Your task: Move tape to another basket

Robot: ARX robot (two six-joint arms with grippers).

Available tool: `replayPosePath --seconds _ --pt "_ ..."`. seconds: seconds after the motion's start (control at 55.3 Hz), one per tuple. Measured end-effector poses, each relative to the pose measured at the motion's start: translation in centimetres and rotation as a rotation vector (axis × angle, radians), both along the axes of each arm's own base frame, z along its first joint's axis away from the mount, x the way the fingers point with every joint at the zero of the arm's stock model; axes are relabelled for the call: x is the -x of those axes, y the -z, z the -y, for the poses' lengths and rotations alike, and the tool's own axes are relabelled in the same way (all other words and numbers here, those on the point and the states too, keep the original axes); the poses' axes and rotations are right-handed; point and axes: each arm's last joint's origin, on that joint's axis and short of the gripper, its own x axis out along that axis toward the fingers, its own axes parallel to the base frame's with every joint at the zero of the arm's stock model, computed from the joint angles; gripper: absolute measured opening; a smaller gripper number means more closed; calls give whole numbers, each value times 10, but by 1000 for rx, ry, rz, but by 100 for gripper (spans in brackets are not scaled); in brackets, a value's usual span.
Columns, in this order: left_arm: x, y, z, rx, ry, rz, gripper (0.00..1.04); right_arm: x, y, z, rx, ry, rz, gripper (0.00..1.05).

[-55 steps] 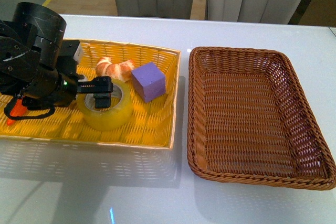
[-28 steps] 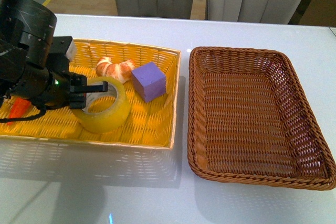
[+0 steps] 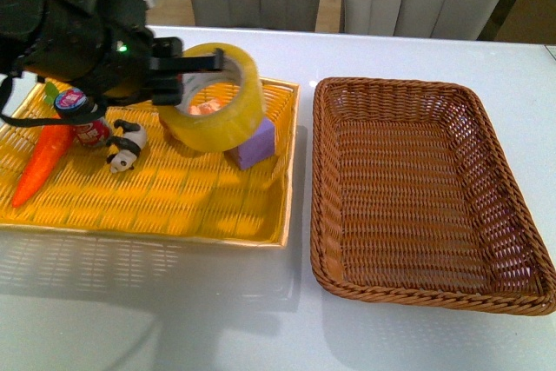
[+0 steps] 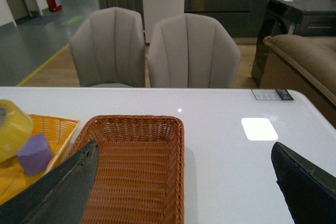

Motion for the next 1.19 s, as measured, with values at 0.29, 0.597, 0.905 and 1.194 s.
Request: replayPosePath --seconds 0.29,0.597,0.905,1.194 --pt "-11 13 80 -17 148 -29 15 0 0 0 0 0 0 96" --pt "0 32 125 -29 232 -75 15 0 0 0 0 0 0 96" --pt "5 41 139 -19 248 -127 16 0 0 0 0 0 0 96" --pt "7 41 139 20 243 -135 63 0 0 0 0 0 0 96"
